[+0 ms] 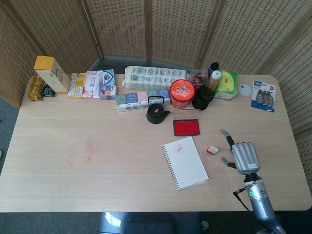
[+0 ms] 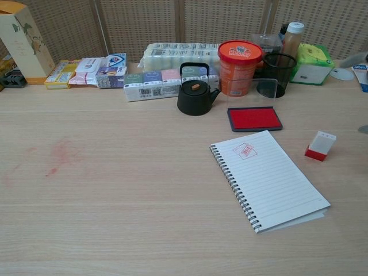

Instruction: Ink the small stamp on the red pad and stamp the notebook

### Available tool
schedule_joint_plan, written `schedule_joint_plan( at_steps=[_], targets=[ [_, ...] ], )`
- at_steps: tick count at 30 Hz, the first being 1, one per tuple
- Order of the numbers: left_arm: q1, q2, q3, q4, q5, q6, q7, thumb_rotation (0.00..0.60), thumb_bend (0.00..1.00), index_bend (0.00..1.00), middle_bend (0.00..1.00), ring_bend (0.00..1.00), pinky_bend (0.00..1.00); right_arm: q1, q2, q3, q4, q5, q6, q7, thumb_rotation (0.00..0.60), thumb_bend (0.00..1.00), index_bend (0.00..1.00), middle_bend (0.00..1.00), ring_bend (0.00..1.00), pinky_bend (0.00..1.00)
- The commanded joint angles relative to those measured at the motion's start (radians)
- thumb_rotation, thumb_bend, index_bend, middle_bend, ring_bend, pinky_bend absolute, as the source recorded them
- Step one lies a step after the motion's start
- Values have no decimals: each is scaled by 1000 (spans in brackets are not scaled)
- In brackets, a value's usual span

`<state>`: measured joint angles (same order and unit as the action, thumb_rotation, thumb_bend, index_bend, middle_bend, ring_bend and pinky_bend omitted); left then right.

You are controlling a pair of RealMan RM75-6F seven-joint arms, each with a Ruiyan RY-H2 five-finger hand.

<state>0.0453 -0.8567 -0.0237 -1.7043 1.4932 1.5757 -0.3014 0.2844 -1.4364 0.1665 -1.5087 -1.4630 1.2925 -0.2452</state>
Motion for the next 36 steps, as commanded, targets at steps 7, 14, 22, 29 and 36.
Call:
schedule_joint_plan(
  at_steps=[7,14,22,29,36],
  targets=[
    [-14,-1,-7,-6,-20,-26,14,600,53,0,0,0,74,33,-48,4,-18,112,-70,-38,600,219,235,1000,1000,1000],
    [-19,0,-8,-6,-21,-36,15,600,54,0,0,0,74,52,-69,18,-23,174,-101,-42,600,295,308,1000,1000,1000],
    [-20,0,-8,-5,-22,-39,15,600,53,0,0,0,74,92,-130,61,16,322,-142,-108,600,333,319,1000,1000,1000],
    [-19,0,-8,-7,-20,-36,15,600,53,0,0,0,74,117,-181,82,39,425,-129,-195,600,352,361,1000,1000,1000],
    [-17,1,-7,-7,-18,-32,12,600,53,0,0,0,74,127,-193,84,34,460,-118,-225,600,369,400,1000,1000,1000]
  ],
)
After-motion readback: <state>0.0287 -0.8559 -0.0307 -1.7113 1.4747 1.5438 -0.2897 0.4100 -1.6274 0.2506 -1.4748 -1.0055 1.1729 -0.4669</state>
